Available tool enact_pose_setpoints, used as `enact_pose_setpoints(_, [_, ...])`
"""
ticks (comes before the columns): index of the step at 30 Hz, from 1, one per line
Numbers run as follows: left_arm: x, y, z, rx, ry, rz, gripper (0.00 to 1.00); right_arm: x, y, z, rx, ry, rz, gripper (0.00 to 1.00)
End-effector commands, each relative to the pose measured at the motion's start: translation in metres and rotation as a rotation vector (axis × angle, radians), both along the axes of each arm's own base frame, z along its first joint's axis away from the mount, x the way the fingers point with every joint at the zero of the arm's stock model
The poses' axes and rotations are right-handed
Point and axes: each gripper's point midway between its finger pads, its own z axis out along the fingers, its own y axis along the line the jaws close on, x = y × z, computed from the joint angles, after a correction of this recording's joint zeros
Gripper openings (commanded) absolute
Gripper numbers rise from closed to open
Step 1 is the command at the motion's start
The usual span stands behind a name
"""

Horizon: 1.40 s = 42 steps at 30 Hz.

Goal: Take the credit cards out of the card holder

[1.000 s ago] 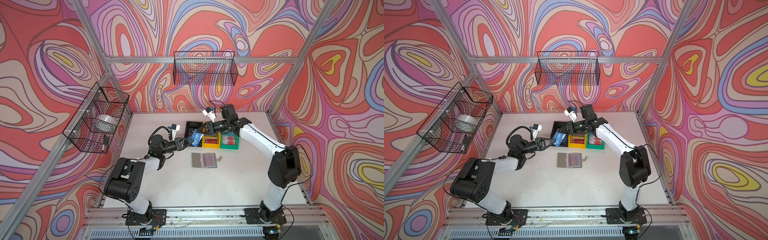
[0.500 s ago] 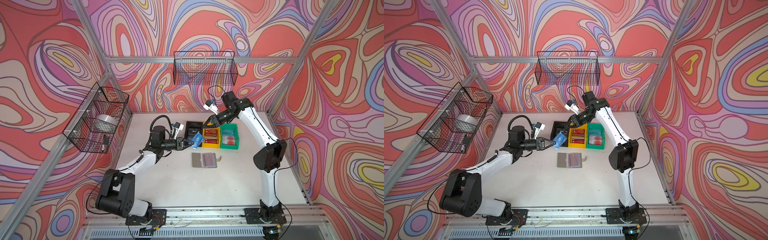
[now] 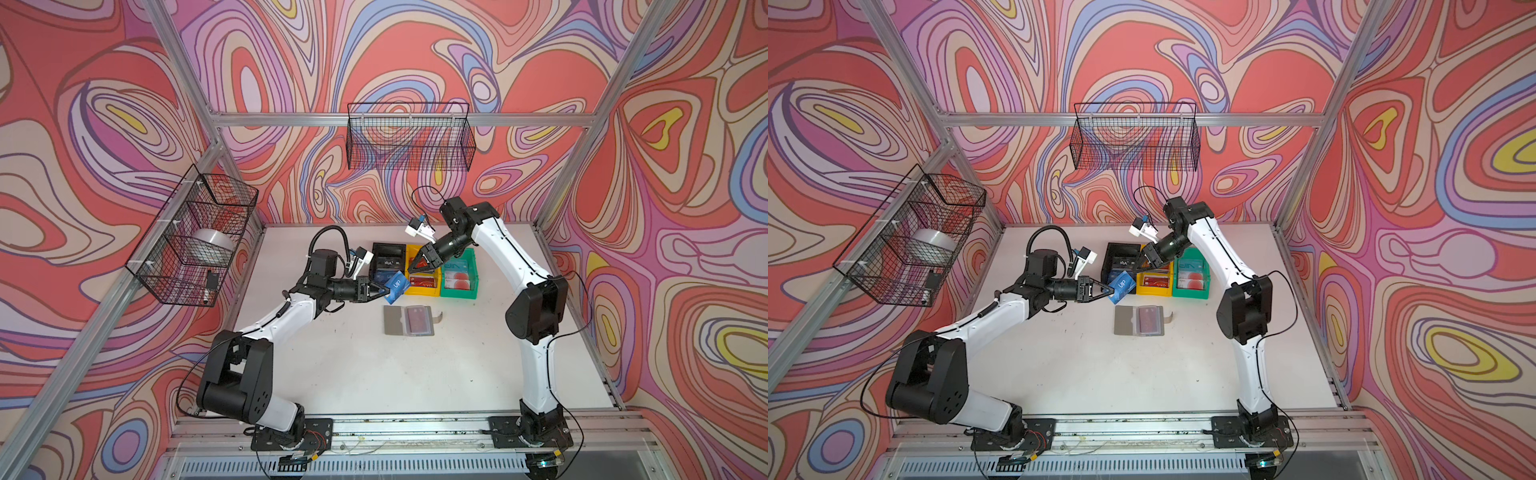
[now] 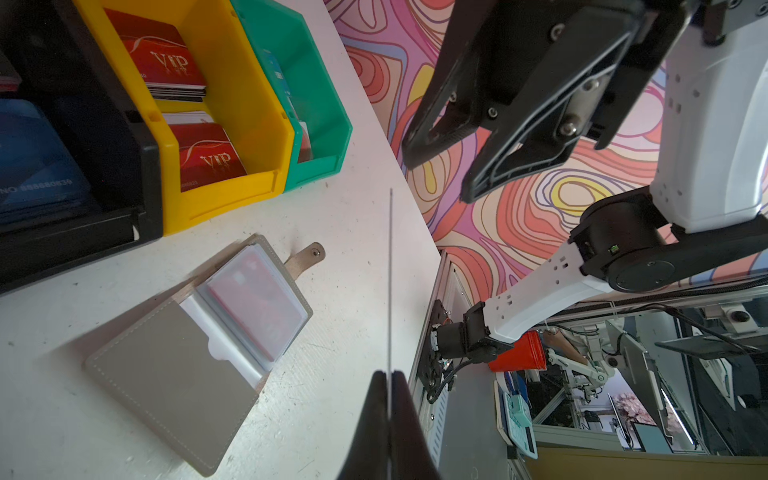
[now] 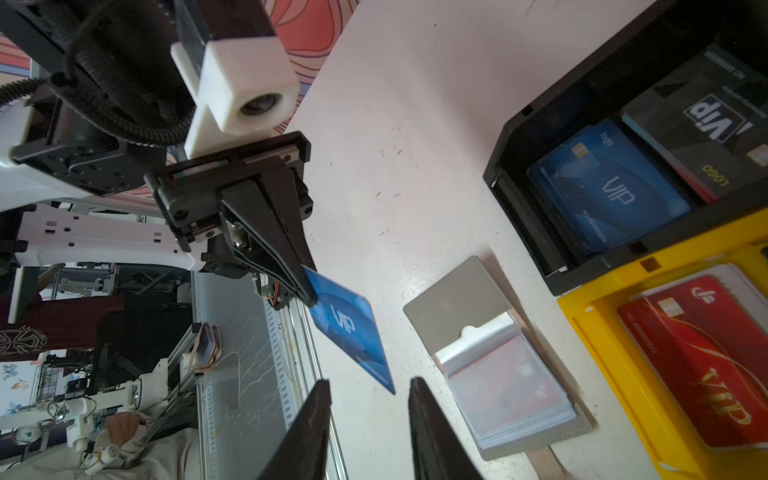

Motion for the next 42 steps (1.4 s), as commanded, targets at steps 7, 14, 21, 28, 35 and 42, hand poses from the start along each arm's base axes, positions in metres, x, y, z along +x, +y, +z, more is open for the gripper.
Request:
enact_pose_setpoints(7, [0.0,-0.01,0.002,0.01,-0.011,-0.042,0.0,-0.007,0.013,-0.019,0.037,0.069,0.039,0.33])
enact_pose_setpoints(14, [0.001,-0.013,0.007,0.003,-0.017,-0.048,0.0,-0.014,0.025,-0.026,0.042,0.08,0.068,0.31])
enact_pose_setpoints(21, [0.002,-0.013,0.003,0.013,-0.005,-0.044,0.0,-0.016,0.028,-0.028,0.051,0.079,0.071,0.14])
enact_pose_setpoints(28, [0.006,-0.007,-0.004,0.078,0.001,0.017,0.12,-0.022,0.03,-0.025,0.097,0.091,0.081,0.0])
enact_pose_setpoints(35, [0.017,0.013,-0.013,0.12,0.028,0.127,0.24,-0.027,0.034,-0.016,0.167,0.105,0.08,0.0])
enact_pose_setpoints(42, [0.031,0.04,-0.019,0.107,0.063,0.237,0.34,-0.032,0.03,-0.02,0.144,0.114,0.091,0.0])
